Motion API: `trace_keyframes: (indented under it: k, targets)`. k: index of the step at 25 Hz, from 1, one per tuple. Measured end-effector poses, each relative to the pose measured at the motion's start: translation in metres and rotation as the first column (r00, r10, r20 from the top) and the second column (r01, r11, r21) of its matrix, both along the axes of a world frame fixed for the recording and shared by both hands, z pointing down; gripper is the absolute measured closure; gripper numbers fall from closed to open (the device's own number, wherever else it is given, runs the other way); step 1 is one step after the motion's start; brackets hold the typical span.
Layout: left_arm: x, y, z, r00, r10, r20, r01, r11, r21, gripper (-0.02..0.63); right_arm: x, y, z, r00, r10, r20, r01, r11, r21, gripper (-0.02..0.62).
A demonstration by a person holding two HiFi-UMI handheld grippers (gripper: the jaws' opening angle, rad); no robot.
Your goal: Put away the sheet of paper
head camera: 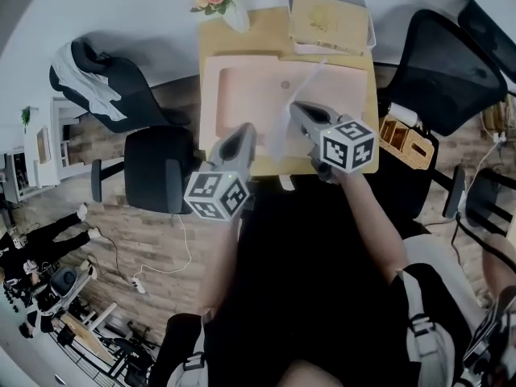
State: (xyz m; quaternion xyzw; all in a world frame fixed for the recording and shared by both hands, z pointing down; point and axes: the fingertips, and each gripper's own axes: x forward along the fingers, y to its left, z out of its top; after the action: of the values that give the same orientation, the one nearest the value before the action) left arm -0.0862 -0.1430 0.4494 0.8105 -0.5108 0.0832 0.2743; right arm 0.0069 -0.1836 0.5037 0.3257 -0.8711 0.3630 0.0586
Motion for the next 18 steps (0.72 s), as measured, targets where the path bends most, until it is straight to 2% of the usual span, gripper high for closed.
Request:
trace_keyframes:
  k: [7,12,18]
  targets:
    - [0.006,-0.004,0.007,1.000,0.017,-0.012,-0.017,1.000,-0.017,0.597,0.043,0.005,0.039,0.998,0.064,-0.027,-0.066,0.992,-0.110,0.592]
    - [0.003,-0.009,0.010,1.000,0.014,-0.012,-0.014,1.000,-0.021,0.597,0.079,0.012,0.088,0.990,0.101,-0.098,-0.120,0.971,-0.209,0.592]
    - [-0.003,-0.011,0.011,1.000,0.008,-0.008,-0.008,1.000,-0.026,0.597,0.103,0.019,0.136,0.980,0.070,-0.186,-0.126,0.943,-0.308,0.592]
